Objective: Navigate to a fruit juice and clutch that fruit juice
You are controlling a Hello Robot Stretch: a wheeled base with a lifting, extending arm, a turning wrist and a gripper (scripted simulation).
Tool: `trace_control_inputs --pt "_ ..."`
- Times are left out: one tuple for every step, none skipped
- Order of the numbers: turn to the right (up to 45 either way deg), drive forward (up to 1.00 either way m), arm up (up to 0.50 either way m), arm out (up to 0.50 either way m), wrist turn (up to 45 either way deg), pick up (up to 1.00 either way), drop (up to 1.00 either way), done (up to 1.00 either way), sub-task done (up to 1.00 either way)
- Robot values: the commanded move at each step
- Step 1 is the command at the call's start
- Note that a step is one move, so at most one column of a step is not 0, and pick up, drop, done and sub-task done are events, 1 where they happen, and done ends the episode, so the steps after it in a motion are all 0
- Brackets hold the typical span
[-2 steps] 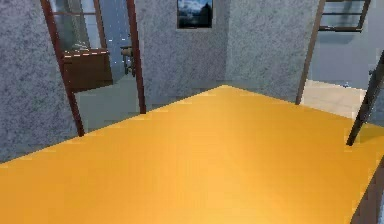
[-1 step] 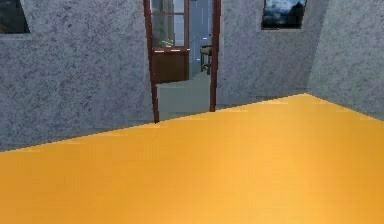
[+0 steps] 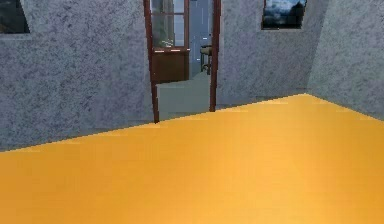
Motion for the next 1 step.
trace_control_inputs --pt "0.0 0.00 0.38 0.00 0.0 0.00 0.00 0.00 0.00"
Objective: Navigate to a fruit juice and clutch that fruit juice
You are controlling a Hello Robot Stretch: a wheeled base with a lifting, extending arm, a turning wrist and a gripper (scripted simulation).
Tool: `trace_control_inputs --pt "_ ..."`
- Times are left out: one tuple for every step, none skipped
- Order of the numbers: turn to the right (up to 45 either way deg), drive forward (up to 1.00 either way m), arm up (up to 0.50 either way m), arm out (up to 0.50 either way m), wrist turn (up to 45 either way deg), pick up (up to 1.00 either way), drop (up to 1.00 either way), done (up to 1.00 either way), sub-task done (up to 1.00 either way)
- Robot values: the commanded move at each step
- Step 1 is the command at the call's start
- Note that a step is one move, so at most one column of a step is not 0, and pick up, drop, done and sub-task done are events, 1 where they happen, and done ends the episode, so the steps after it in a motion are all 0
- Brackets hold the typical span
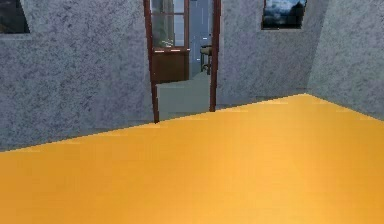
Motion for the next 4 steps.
trace_control_inputs --pt "0.0 0.00 0.00 0.36 0.0 0.00 0.00 0.00 0.00" --pt "0.0 0.00 0.00 0.00 45.0 0.00 0.00 0.00 0.00" --pt "0.0 0.00 0.00 0.00 45.0 0.00 0.00 0.00 0.00" --pt "0.0 0.00 0.00 0.00 45.0 0.00 0.00 0.00 0.00"
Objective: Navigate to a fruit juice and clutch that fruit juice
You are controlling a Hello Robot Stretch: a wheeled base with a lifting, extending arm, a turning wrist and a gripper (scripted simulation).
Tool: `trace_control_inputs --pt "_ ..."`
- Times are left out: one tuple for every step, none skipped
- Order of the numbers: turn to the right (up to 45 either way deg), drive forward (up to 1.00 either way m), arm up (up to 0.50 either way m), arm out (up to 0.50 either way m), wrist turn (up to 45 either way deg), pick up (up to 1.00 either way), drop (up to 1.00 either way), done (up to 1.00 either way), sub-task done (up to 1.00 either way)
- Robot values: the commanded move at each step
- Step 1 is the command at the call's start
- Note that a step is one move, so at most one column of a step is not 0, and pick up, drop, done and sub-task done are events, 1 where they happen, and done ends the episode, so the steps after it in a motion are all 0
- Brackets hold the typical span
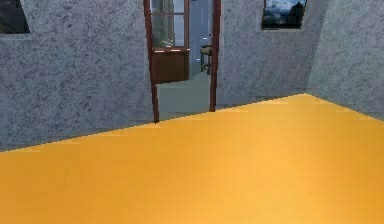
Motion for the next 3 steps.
trace_control_inputs --pt "0.0 0.00 0.00 0.00 30.0 0.00 0.00 0.00 0.00" --pt "0.0 0.00 0.00 0.00 0.0 1.00 0.00 0.00 0.00" --pt "0.0 0.00 0.00 0.00 0.0 0.00 0.00 1.00 0.00"
